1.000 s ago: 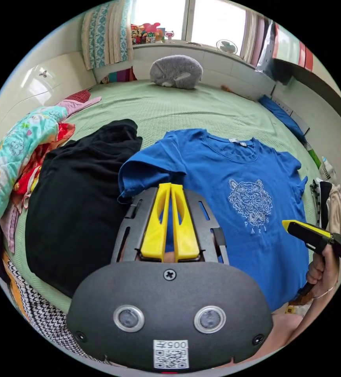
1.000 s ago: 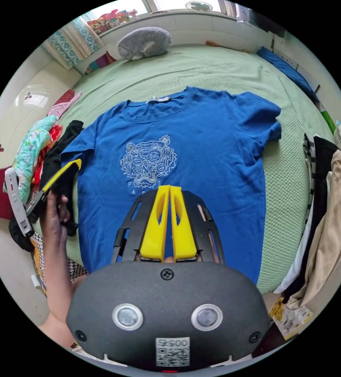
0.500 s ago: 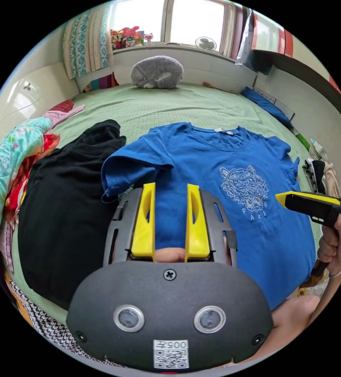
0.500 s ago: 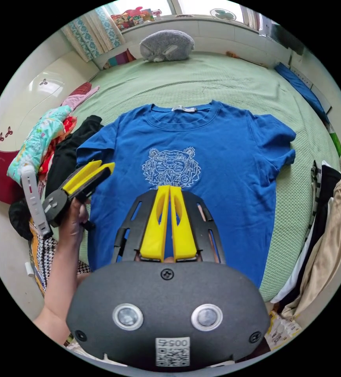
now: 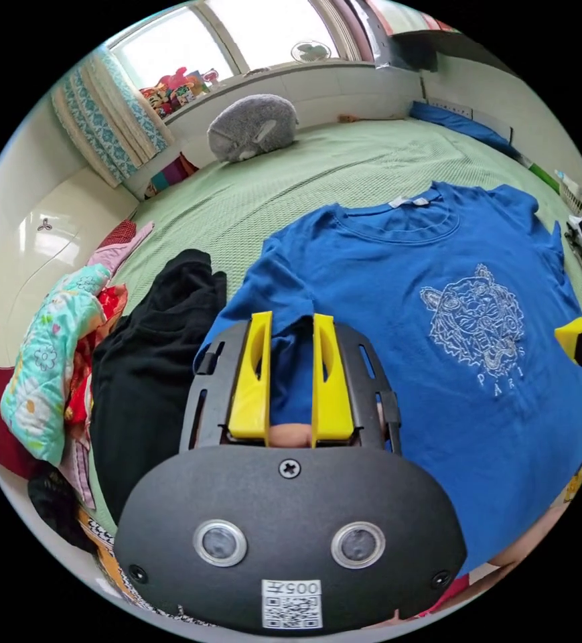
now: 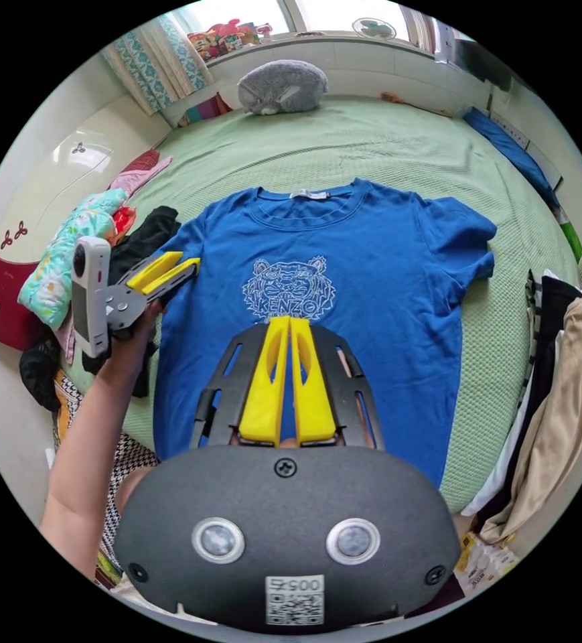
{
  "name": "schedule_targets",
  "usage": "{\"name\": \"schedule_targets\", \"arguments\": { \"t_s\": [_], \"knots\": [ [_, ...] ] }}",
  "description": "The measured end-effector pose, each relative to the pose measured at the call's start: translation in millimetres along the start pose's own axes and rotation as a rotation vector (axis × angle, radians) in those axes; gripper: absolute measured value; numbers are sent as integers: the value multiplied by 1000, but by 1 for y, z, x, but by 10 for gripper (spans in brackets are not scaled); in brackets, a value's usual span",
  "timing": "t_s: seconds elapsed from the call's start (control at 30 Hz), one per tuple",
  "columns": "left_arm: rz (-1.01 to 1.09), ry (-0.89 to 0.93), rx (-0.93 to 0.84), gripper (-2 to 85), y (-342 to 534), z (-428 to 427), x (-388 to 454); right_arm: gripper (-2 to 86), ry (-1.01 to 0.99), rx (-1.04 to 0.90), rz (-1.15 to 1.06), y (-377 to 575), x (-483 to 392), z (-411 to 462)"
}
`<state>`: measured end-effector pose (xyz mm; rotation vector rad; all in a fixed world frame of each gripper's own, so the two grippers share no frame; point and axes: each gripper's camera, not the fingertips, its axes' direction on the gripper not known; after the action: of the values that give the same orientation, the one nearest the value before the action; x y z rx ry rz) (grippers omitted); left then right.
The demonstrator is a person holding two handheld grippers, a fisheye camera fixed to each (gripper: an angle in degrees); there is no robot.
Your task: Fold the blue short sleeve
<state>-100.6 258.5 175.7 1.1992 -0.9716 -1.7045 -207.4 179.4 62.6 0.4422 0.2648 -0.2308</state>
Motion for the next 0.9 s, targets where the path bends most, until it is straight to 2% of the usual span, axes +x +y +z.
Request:
{"name": "schedule_targets", "arguments": {
  "t_s": [0.07, 0.23, 0.3, 0.43, 0.57, 0.67, 0.73, 0.9],
  "knots": [
    [-36, -57, -1, 50, -4, -2, 0, -9, -6, 3, 5, 0, 2, -1],
    [-106, -10, 73, 40, -22, -26, -17, -9, -22, -1, 9, -1, 3, 0],
    [-137, -12, 48, 39, -29, -26, -31, -9, -24, -5, 10, -2, 3, 1],
    [-236, -152, -82, 34, -34, -13, -72, -9, -12, -14, 10, -1, 3, 2],
    [-367, -211, -81, 13, -21, -19, -103, -9, -11, -9, 22, 1, 5, 0],
    [-386, -125, -47, 4, -7, -32, -108, -9, -7, -7, 28, 2, 6, -1],
    [-308, -8, -21, 1, 8, -49, -89, -9, 11, -6, 32, 2, 7, -1],
    [-154, 209, -129, 1, 65, -66, -19, -9, 34, -19, 23, 3, 5, 4]
  ]
}}
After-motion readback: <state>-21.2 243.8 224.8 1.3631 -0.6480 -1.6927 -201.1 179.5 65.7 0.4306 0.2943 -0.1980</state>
